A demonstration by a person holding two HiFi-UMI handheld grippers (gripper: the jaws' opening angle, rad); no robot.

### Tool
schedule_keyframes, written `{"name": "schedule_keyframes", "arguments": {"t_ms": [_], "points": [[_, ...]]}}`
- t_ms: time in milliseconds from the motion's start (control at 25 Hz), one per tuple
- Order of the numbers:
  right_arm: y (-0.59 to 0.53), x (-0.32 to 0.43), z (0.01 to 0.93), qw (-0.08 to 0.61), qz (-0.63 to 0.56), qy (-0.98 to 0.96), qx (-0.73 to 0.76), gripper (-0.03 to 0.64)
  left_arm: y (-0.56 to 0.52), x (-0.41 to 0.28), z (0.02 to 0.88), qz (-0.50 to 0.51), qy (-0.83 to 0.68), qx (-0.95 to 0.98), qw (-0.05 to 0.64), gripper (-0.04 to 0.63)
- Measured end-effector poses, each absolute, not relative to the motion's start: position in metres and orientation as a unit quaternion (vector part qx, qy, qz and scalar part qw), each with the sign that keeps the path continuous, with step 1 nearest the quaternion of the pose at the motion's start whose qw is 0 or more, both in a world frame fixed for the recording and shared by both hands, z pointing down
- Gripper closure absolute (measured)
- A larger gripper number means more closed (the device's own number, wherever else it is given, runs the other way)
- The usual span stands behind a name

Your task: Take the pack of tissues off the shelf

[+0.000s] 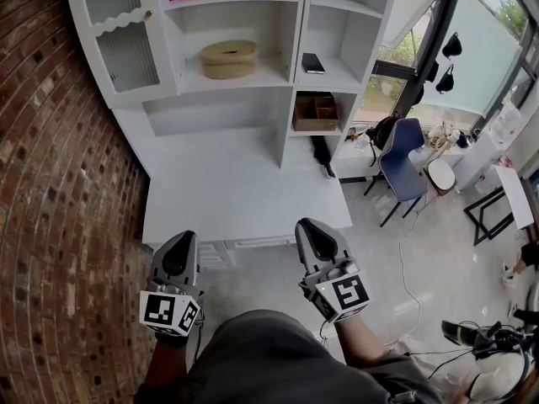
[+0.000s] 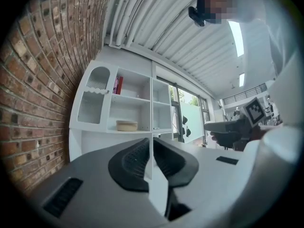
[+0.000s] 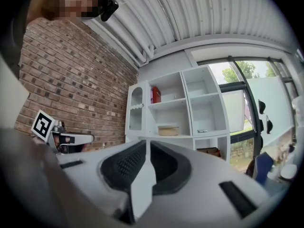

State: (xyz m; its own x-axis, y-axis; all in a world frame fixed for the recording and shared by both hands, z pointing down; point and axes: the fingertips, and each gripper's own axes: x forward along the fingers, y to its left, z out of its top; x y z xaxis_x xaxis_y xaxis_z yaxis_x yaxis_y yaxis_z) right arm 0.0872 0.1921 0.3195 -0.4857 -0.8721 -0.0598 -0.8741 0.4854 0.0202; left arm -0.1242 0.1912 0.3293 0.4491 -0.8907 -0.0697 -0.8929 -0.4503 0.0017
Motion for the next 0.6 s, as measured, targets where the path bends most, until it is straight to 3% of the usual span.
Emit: {"name": "schedule_keyframes", "arguments": {"t_ms": [120,160,200,240,360,600], "points": [[0.194,0.085,0.317,0.021,0.031,0.868,-0.495,0.501,0.192,-0.124,0.326,0.035,0.518,-0.855,0.014,0.422],[0.194,0.083,0.316,0.02,0.034,0.87,-0.492,0.419,0.192,-0.124,0.326,0.036,0.515,-0.856,0.012,0.37],[0.194,0.083,0.316,0.019,0.038,0.87,-0.491,0.292,0.192,-0.124,0.326,0.035,0.513,-0.858,0.012,0.292],[0.194,0.082,0.317,0.019,0.04,0.87,-0.491,0.244,0.191,-0.124,0.326,0.033,0.512,-0.858,0.012,0.249],[0.195,0.085,0.319,0.023,0.037,0.87,-0.491,0.203,0.191,-0.121,0.33,0.026,0.508,-0.861,0.013,0.224],[0.191,0.094,0.326,0.022,0.025,0.876,-0.482,0.199,0.186,-0.109,0.332,0.014,0.506,-0.862,0.017,0.223]]}}
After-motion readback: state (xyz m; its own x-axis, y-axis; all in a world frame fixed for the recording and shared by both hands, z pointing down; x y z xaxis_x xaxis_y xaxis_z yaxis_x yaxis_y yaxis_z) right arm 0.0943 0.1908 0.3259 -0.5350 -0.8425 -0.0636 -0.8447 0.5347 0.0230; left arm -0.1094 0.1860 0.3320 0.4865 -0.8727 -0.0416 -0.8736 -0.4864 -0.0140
